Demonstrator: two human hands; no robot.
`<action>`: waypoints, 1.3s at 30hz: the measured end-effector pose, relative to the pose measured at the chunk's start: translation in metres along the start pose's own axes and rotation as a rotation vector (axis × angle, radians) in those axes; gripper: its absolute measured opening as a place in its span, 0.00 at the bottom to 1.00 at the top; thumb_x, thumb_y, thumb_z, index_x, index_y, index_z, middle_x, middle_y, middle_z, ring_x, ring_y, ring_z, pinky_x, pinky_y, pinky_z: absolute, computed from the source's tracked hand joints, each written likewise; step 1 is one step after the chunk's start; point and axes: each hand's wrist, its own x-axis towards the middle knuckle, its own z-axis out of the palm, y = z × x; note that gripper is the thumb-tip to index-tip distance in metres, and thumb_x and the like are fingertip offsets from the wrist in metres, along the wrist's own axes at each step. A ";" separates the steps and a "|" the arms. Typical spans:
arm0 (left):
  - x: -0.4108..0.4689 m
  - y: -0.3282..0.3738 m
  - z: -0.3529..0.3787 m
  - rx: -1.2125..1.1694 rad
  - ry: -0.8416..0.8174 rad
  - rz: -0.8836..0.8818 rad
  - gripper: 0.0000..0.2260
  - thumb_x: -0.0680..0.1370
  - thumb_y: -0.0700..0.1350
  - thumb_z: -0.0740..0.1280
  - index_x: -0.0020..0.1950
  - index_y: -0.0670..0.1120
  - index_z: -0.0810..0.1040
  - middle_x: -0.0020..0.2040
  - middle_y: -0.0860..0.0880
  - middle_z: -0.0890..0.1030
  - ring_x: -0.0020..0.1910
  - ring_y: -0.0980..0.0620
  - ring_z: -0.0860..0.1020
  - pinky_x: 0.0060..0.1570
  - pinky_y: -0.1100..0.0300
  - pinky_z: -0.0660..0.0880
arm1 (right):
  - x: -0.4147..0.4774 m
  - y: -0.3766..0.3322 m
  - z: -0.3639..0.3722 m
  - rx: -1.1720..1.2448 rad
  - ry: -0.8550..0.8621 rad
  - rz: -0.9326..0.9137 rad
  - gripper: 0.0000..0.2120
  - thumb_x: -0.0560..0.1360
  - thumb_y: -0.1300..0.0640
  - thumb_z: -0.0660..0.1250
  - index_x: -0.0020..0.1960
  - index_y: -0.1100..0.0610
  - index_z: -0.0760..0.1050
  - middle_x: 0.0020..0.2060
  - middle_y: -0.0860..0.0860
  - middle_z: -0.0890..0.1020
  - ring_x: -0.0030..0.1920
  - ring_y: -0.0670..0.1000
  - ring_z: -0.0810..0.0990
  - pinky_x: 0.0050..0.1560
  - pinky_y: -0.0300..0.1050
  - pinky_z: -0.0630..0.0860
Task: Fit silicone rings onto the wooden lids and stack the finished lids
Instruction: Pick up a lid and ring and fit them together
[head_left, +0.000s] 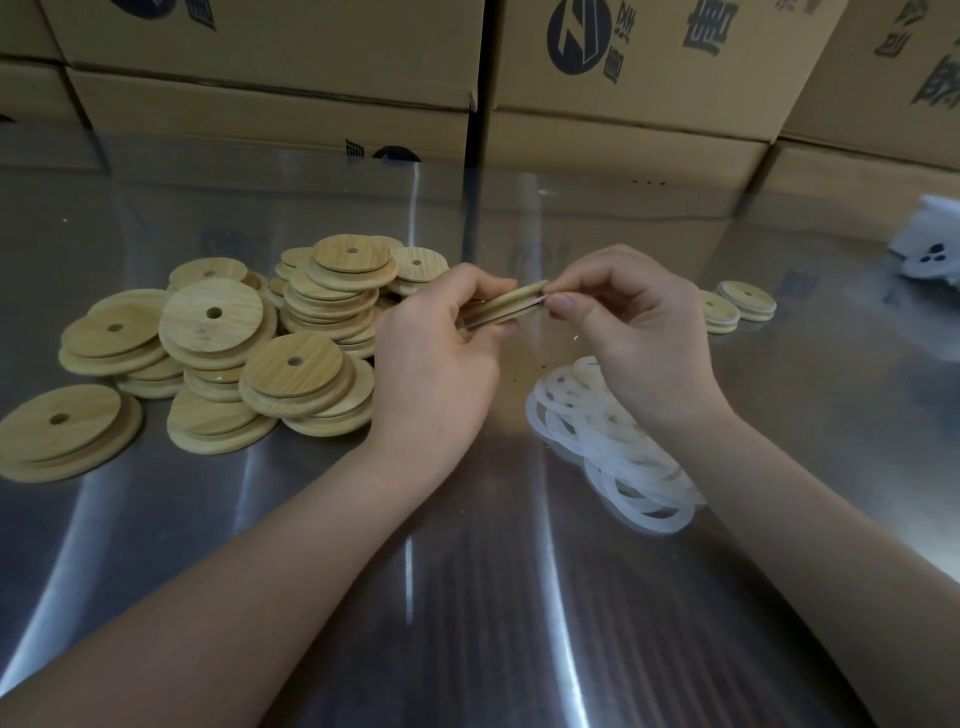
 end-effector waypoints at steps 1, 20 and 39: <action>0.000 0.000 0.000 -0.017 0.001 -0.009 0.12 0.72 0.35 0.74 0.48 0.51 0.82 0.40 0.61 0.81 0.44 0.63 0.80 0.46 0.68 0.76 | 0.000 0.000 0.000 -0.020 0.004 -0.024 0.08 0.72 0.66 0.71 0.43 0.53 0.79 0.39 0.48 0.80 0.42 0.50 0.79 0.45 0.46 0.76; -0.004 -0.001 0.003 -0.147 -0.028 -0.058 0.10 0.74 0.37 0.73 0.50 0.51 0.80 0.44 0.56 0.82 0.46 0.59 0.81 0.48 0.61 0.78 | 0.003 0.001 -0.006 -0.131 -0.057 -0.112 0.03 0.73 0.65 0.72 0.45 0.59 0.82 0.39 0.49 0.80 0.43 0.46 0.79 0.46 0.39 0.75; -0.002 0.003 0.002 -0.162 -0.039 -0.122 0.12 0.74 0.40 0.73 0.57 0.46 0.81 0.51 0.50 0.81 0.52 0.56 0.79 0.55 0.60 0.76 | -0.004 -0.001 0.003 -0.142 0.002 -0.181 0.02 0.73 0.67 0.72 0.45 0.64 0.82 0.42 0.56 0.83 0.46 0.49 0.81 0.49 0.37 0.76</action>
